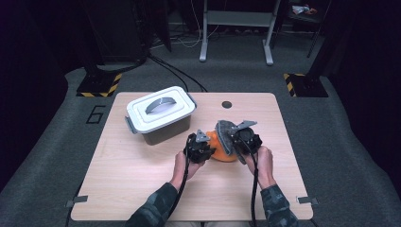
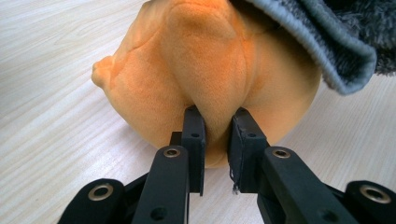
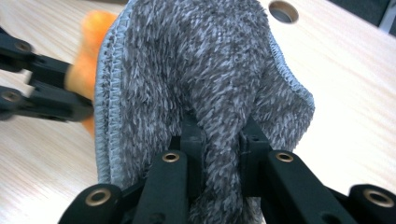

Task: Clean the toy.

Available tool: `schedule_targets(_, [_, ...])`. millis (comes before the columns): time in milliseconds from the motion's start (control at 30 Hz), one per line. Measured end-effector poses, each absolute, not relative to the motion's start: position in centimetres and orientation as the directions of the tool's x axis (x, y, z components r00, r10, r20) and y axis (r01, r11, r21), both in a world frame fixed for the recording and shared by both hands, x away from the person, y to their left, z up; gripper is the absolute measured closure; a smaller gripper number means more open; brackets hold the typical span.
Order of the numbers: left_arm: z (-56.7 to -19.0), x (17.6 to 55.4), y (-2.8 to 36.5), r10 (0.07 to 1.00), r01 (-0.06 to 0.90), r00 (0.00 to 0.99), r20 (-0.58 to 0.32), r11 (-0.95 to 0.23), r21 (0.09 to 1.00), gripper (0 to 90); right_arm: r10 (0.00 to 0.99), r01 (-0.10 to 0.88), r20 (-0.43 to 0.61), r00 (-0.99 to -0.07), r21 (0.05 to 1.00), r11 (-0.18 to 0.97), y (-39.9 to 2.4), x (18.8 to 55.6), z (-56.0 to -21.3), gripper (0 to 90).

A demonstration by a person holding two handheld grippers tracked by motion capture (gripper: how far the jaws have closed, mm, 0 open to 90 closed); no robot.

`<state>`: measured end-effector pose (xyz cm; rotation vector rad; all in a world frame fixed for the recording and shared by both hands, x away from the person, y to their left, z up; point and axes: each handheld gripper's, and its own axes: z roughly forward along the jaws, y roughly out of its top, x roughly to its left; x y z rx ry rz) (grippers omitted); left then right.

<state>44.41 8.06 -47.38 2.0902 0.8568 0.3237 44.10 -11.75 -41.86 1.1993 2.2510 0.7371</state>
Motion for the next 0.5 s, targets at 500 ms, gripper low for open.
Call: schedule_targets(500, [-47.7, 44.7, 8.3, 0.675, 0.472, 0.733, -0.087, -0.412, 0.78, 78.0, 0.907, 0.711, -0.059, -0.417, 0.601, 0.366, -16.1, 45.7, -46.0, 76.2])
